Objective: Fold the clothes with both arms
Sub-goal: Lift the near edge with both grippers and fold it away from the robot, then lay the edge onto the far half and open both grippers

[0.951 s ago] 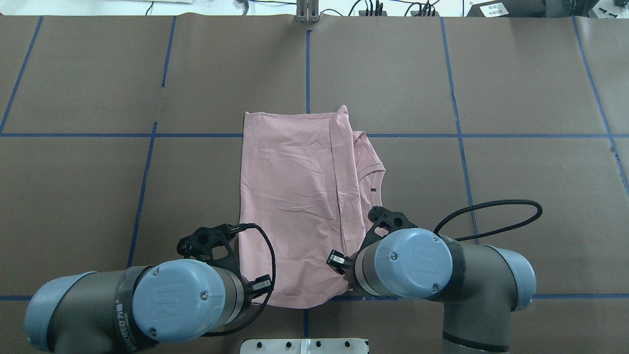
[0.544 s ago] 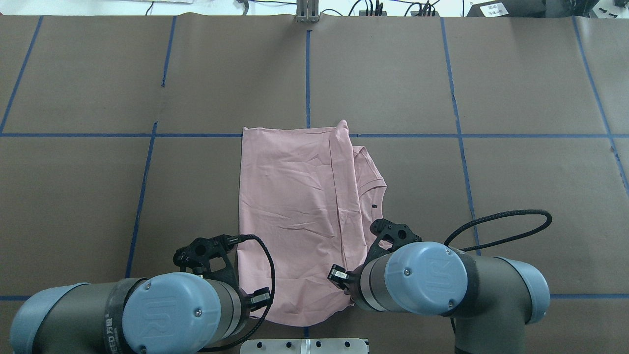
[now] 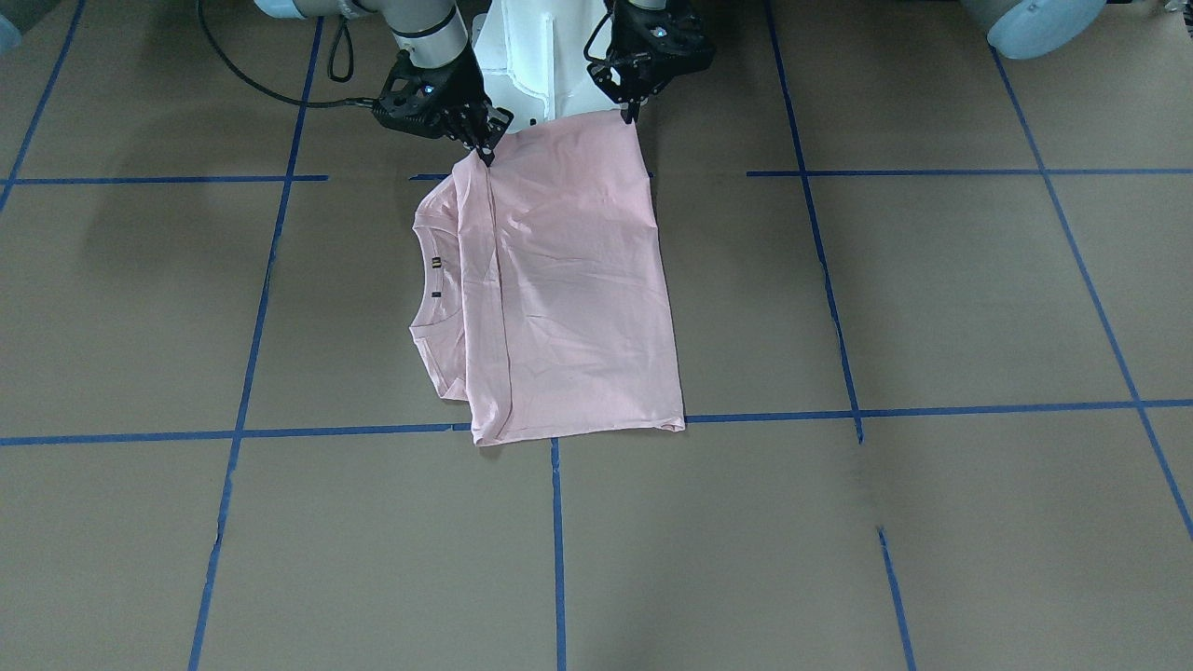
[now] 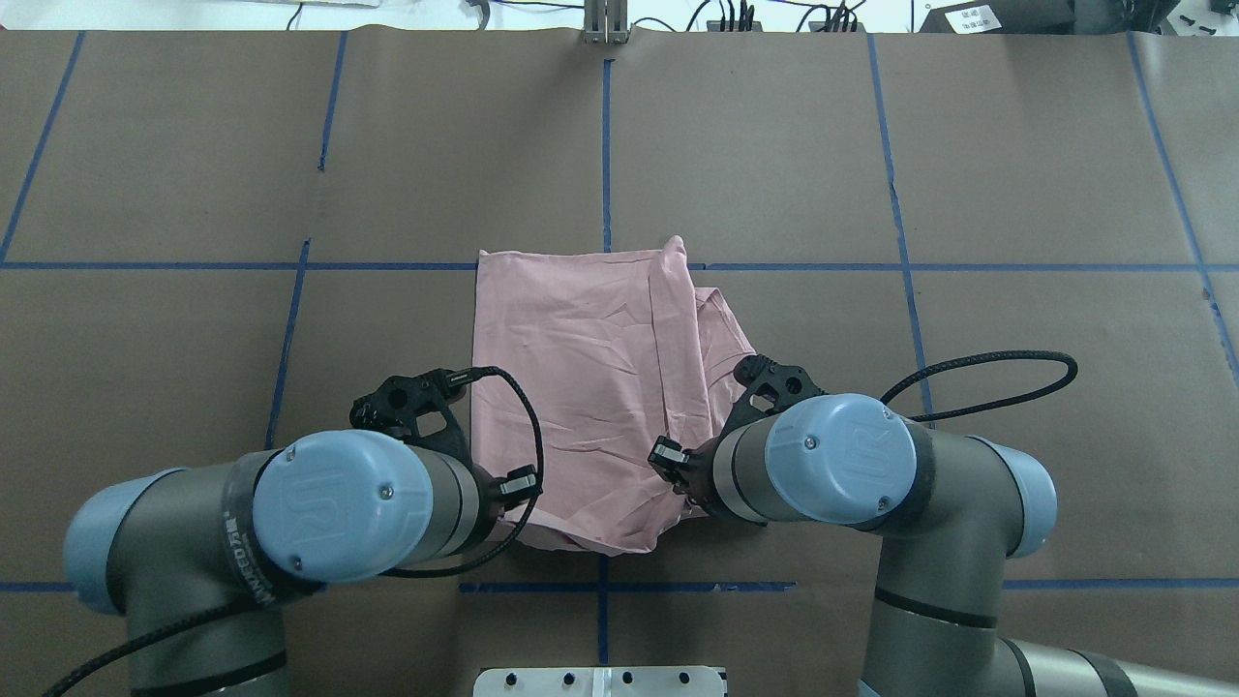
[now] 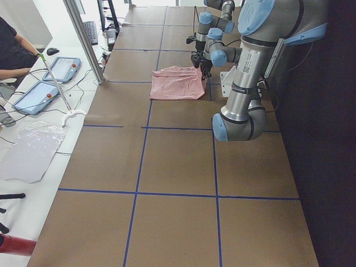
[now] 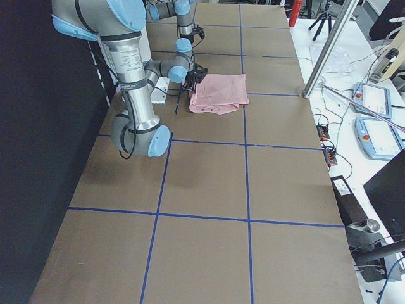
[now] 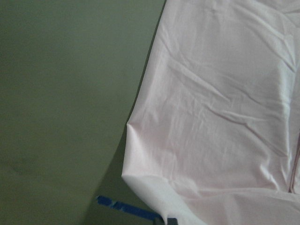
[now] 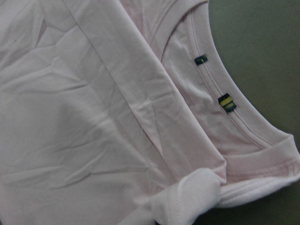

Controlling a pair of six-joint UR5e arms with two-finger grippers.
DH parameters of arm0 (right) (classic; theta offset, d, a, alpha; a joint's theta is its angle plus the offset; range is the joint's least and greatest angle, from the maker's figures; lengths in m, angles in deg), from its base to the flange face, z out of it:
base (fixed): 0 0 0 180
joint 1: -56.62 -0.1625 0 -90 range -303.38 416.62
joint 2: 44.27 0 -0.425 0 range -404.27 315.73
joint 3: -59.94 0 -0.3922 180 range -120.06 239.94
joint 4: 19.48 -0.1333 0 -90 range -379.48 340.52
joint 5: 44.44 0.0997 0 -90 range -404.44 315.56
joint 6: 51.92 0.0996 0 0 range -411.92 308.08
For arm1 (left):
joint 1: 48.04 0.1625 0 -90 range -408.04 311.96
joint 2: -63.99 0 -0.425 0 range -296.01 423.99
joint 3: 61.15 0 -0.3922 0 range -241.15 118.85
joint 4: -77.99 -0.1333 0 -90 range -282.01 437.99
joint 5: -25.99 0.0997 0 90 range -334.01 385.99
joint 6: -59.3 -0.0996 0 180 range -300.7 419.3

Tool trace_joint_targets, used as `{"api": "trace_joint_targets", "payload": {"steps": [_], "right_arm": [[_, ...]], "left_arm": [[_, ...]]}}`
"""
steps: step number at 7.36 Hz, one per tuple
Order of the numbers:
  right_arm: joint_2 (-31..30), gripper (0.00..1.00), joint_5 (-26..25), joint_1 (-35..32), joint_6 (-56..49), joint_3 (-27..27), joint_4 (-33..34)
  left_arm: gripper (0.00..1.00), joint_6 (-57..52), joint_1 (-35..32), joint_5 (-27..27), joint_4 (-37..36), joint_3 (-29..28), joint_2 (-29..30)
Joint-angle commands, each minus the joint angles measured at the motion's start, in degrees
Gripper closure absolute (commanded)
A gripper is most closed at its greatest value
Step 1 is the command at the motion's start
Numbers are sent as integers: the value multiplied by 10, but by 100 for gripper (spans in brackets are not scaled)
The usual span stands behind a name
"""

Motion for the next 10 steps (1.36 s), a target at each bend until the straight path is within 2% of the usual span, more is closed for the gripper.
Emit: {"api": "trace_joint_targets", "payload": {"steps": [1, 3, 5, 6, 8, 10], "right_arm": [[1, 100, 2, -27, -2, -25, -29], [2, 100, 3, -39, -12, -26, -29], [6, 100, 3, -49, -27, -26, -30], [15, 100, 2, -63, -32, -33, -30], [97, 100, 2, -111, -38, -130, -47], [130, 100, 3, -163, -43, -258, -148]], "left_arm": [[100, -13, -35, 0, 46, -44, -2], [100, -16, -48, -1, 46, -44, 1], [100, -14, -70, -1, 80, -49, 2], [100, -11, -74, -1, 82, -67, 3], [100, -8, -117, 0, 154, -132, 17], [100, -26, -190, -1, 195, -230, 61]]}}
